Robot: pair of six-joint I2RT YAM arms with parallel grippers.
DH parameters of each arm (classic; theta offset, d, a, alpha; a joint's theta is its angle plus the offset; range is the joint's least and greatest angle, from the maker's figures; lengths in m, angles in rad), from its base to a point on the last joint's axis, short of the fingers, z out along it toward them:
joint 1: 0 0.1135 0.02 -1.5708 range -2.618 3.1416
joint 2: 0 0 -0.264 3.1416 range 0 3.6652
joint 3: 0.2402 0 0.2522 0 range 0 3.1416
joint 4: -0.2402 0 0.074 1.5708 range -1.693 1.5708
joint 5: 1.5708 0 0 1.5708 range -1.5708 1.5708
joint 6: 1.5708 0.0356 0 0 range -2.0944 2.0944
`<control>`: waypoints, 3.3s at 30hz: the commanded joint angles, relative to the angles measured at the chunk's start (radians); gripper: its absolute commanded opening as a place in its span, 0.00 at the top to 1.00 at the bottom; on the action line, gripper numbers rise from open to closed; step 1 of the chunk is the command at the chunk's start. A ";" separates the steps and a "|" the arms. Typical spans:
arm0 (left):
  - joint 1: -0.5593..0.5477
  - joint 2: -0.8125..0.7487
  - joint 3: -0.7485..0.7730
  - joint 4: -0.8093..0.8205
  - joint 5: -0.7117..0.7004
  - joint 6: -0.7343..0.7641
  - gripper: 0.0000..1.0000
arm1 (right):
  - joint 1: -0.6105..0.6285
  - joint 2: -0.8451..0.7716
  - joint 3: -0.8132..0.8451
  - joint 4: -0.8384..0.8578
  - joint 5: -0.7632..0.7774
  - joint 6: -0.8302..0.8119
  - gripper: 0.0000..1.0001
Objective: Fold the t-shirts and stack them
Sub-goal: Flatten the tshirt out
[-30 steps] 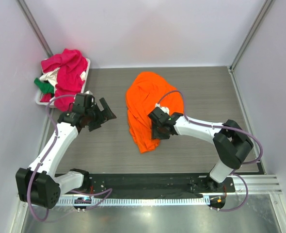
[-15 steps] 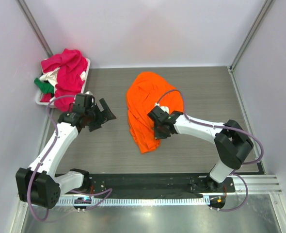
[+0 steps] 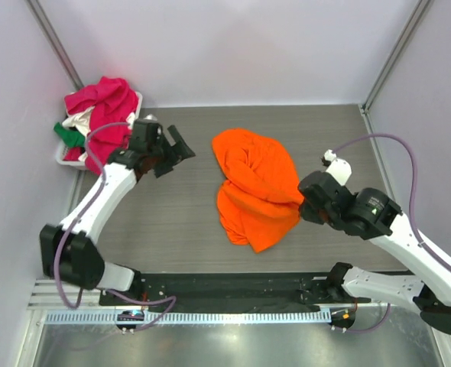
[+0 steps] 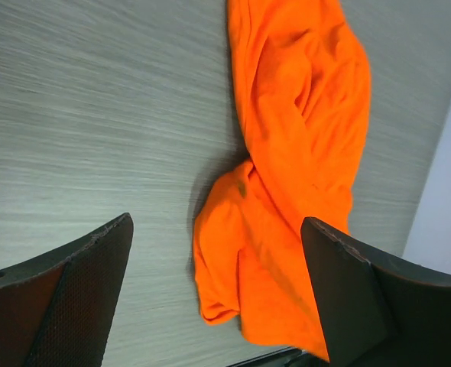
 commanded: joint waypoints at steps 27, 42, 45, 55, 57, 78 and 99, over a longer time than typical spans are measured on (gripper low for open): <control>-0.137 0.806 0.585 0.227 -0.059 -0.062 1.00 | -0.001 0.005 -0.038 -0.167 0.129 0.057 0.99; -0.136 -0.066 0.835 -0.458 -0.223 0.190 1.00 | -0.001 -0.065 0.554 -0.158 0.242 -0.365 0.99; -0.137 -0.135 0.964 -0.555 -0.191 0.210 1.00 | -0.001 -0.123 0.613 -0.086 0.127 -0.476 0.99; -0.136 -0.134 1.216 -0.626 -0.068 0.201 1.00 | -0.051 -0.225 0.728 0.086 -0.055 -0.621 0.99; -0.137 -0.099 1.215 -0.598 -0.062 0.192 1.00 | -0.076 -0.196 0.751 0.096 0.010 -0.618 0.99; 0.122 0.445 0.652 -0.471 0.116 0.095 0.00 | -0.597 0.788 0.663 0.046 -0.001 -0.456 0.00; -0.028 0.148 -0.141 -0.065 -0.063 0.069 0.36 | -0.557 0.421 -0.232 0.576 -0.413 -0.412 0.00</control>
